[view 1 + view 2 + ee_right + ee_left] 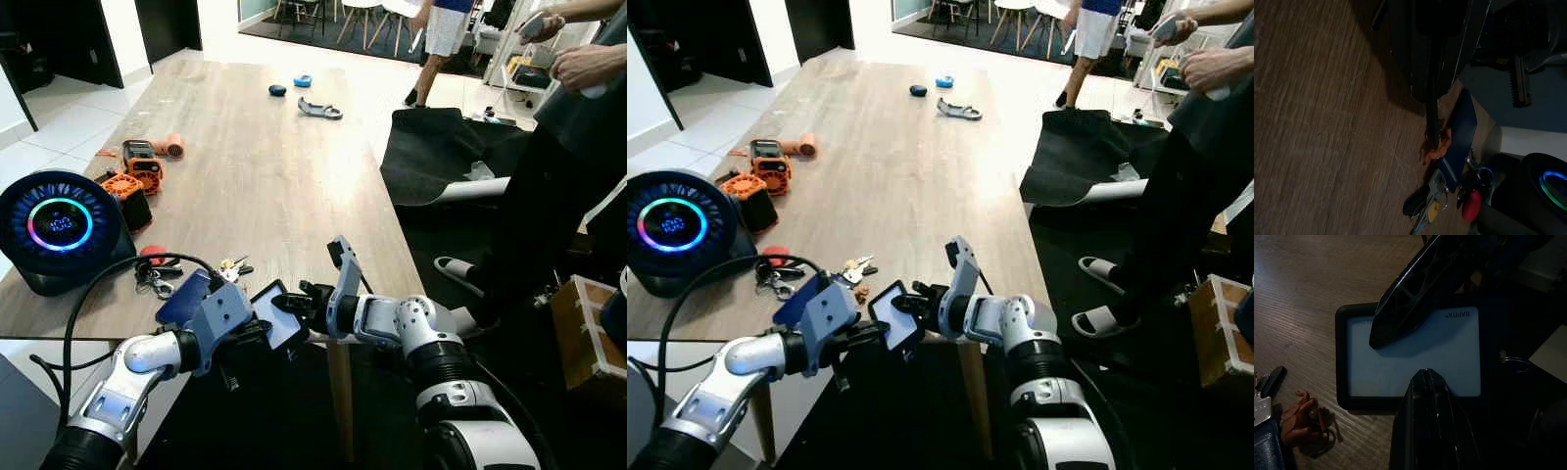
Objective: Hang keys on a hook
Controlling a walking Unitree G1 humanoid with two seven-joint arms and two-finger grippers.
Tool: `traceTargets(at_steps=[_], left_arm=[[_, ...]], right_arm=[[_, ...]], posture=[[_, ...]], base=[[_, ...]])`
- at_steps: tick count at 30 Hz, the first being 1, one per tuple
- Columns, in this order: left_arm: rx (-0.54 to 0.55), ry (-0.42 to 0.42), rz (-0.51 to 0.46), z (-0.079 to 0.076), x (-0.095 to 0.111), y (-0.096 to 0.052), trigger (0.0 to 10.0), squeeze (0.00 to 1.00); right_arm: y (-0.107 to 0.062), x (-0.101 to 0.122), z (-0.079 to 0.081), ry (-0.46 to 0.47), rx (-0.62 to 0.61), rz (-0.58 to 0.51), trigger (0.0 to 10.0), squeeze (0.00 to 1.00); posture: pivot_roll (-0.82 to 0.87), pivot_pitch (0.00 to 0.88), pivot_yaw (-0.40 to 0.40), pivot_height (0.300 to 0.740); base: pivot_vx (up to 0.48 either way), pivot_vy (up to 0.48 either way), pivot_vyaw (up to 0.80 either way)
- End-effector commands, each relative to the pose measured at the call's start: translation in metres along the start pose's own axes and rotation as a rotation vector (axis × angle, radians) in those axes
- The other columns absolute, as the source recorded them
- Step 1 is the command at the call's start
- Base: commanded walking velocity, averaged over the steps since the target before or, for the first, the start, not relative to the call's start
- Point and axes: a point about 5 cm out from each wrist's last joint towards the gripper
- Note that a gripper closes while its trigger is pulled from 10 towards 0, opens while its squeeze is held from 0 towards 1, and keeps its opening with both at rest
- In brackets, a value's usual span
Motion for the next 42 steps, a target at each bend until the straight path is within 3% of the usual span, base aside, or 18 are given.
traceTargets(at_steps=[1,5,7,15,19,20,21,24,26,29,32,34,36,42], left_arm=[[-0.001,-0.054,0.019,-0.005,-0.008,0.003,10.0,0.0],[0.035,-0.092,-0.053,0.002,0.001,0.002,10.0,0.05],[0.05,-0.118,-0.107,0.007,0.009,0.001,10.0,1.0],[0.045,-0.127,-0.119,0.006,0.01,0.001,10.0,1.0],[0.128,-0.191,-0.218,0.016,0.02,0.0,10.0,1.0],[0.174,-0.212,-0.256,0.023,0.024,-0.002,10.0,0.06],[0.217,-0.231,-0.289,0.029,0.028,-0.003,10.0,0.0],[0.259,-0.249,-0.317,0.035,0.031,-0.006,10.0,0.0],[0.442,-0.311,-0.397,0.059,0.035,-0.018,10.0,0.0],[0.536,-0.355,-0.444,0.072,0.037,-0.028,10.0,0.0],[0.546,-0.365,-0.45,0.074,0.037,-0.029,10.0,0.0],[0.621,-0.369,-0.39,0.077,0.027,-0.034,10.0,0.0],[0.643,-0.371,-0.367,0.078,0.024,-0.035,10.0,0.0],[0.716,-0.426,-0.251,0.07,0.002,-0.03,10.0,0.0]], right_arm=[[0.001,-0.011,-0.006,0.053,-0.002,0.034,0.0,0.0],[0.001,-0.008,-0.004,0.054,0.011,0.025,0.0,0.0],[0.001,-0.008,-0.003,0.052,0.015,0.022,0.0,0.0],[0.001,-0.008,-0.003,0.052,0.016,0.021,0.0,0.0],[0.001,-0.006,-0.001,0.053,0.025,0.013,0.0,0.0],[0.0,-0.005,-0.001,0.054,0.035,0.003,0.0,0.0],[0.0,-0.003,0.001,0.059,0.052,-0.008,0.0,0.0],[-0.001,-0.001,0.003,0.066,0.075,-0.02,0.0,0.0],[-0.007,0.006,0.008,0.074,0.135,-0.059,0.0,0.0],[-0.012,0.013,0.008,0.071,0.15,-0.086,0.0,0.0],[-0.013,0.014,0.008,0.071,0.153,-0.092,0.0,0.0],[-0.027,0.031,0.013,0.09,0.239,-0.186,0.0,0.0],[-0.032,0.036,0.014,0.096,0.265,-0.214,0.0,0.0],[-0.058,0.056,0.008,-0.051,0.271,-0.429,0.0,0.0]], posture=[[0.09,0.145,-0.054,0.74],[0.09,0.144,-0.053,0.74],[0.09,0.141,-0.054,0.74],[0.09,0.138,-0.052,0.74],[0.09,0.135,-0.052,0.74],[0.09,0.132,-0.053,0.74],[0.09,0.131,-0.054,0.74],[0.09,0.129,-0.055,0.74],[0.09,0.125,-0.053,0.74],[0.09,0.125,-0.053,0.74],[0.09,0.125,-0.053,0.74],[0.09,0.124,-0.052,0.74],[0.09,0.124,-0.052,0.74],[0.09,0.126,-0.054,0.74]], base=[[0.0,0.0,0.0],[0.0,0.0,0.0],[0.0,0.0,0.0],[0.0,0.0,0.0],[0.0,0.0,0.0],[0.0,0.0,0.0],[0.0,0.0,0.0],[0.0,0.0,0.0],[0.0,0.0,0.0],[0.0,0.0,0.0],[0.0,0.0,0.0],[0.0,0.0,0.0],[0.0,0.0,0.0],[0.0,0.0,0.0]])
Point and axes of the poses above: a point about 5 cm out from each wrist's last joint towards the gripper, its own y axis pointing out of the wrist towards the gripper, its own x axis along the axis of the wrist's last joint, z = x × y, and after that the axes turned 2 degrees about -y, right-handed
